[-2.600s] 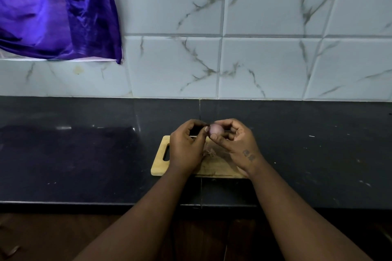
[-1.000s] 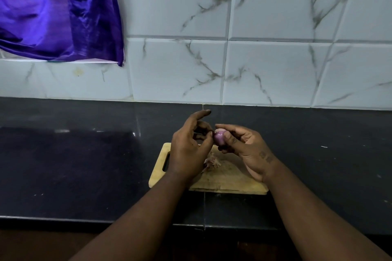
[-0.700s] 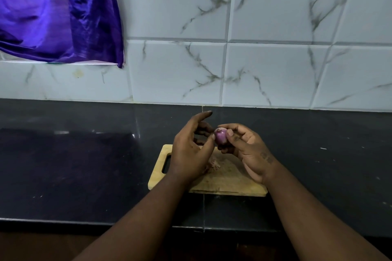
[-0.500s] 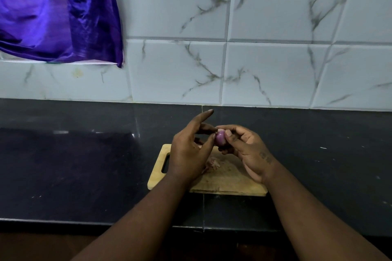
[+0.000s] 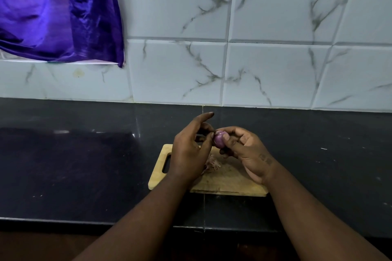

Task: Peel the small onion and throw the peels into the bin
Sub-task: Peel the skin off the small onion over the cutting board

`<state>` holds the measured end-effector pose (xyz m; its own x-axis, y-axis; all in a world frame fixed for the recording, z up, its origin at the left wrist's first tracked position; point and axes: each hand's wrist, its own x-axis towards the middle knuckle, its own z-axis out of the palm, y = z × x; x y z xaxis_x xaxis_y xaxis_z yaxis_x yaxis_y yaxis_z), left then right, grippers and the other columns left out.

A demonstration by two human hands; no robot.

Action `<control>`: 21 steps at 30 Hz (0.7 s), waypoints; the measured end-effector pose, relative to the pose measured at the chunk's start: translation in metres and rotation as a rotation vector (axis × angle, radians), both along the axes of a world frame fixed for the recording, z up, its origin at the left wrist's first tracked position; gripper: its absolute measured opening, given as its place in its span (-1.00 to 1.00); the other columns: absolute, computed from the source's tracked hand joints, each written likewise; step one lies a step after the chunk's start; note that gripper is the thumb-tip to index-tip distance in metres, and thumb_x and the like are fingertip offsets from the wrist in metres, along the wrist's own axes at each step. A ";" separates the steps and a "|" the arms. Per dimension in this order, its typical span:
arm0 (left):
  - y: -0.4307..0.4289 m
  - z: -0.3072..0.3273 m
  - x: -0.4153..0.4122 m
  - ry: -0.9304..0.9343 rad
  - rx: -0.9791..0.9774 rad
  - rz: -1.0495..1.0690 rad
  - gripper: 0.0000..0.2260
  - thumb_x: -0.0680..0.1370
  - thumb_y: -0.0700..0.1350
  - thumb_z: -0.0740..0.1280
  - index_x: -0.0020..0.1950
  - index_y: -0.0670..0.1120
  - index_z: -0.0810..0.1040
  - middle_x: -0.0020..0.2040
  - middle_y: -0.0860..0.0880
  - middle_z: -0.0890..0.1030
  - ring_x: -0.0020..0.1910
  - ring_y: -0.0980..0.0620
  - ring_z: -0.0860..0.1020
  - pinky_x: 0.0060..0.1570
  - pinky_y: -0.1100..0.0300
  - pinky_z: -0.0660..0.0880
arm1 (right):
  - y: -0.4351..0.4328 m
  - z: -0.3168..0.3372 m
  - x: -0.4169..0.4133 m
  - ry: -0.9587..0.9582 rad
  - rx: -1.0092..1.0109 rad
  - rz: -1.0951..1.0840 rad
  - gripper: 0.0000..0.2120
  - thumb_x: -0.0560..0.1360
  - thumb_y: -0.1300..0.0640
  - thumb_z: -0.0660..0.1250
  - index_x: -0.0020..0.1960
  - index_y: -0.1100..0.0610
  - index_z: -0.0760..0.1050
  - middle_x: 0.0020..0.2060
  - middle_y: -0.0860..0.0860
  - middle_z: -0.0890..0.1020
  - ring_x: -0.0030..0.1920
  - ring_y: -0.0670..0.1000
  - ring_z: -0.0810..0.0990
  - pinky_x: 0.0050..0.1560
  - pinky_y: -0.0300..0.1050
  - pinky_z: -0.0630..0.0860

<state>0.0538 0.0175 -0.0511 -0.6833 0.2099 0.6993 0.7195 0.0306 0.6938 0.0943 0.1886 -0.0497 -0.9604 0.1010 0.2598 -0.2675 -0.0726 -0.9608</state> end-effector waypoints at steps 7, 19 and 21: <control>0.001 -0.002 -0.004 -0.090 0.074 -0.037 -0.60 0.59 -0.35 0.41 0.37 -0.02 0.58 -0.02 0.04 0.65 0.04 0.06 0.67 0.07 0.15 0.66 | -0.001 0.002 0.000 0.004 -0.027 0.027 -0.69 0.51 0.08 0.41 0.21 0.18 0.64 0.11 0.25 0.69 0.01 0.10 0.63 -0.03 -0.07 0.62; 0.002 0.001 -0.002 -0.122 0.085 -0.023 -0.60 0.57 -0.34 0.46 0.33 0.00 0.59 -0.04 0.03 0.69 0.03 0.14 0.69 -0.08 0.36 0.58 | 0.000 -0.001 -0.002 0.043 -0.038 0.012 -0.67 0.50 0.17 0.42 0.24 0.22 0.61 0.16 0.19 0.68 0.11 0.07 0.68 0.00 -0.09 0.65; 0.002 0.001 -0.003 -0.142 0.098 -0.028 -0.62 0.57 -0.36 0.45 0.30 0.01 0.60 -0.06 0.03 0.69 0.03 0.13 0.68 -0.06 0.31 0.60 | 0.000 -0.001 -0.003 0.041 -0.034 0.021 -0.65 0.49 0.18 0.42 0.27 0.23 0.60 0.18 0.21 0.67 0.12 0.07 0.68 0.02 -0.09 0.65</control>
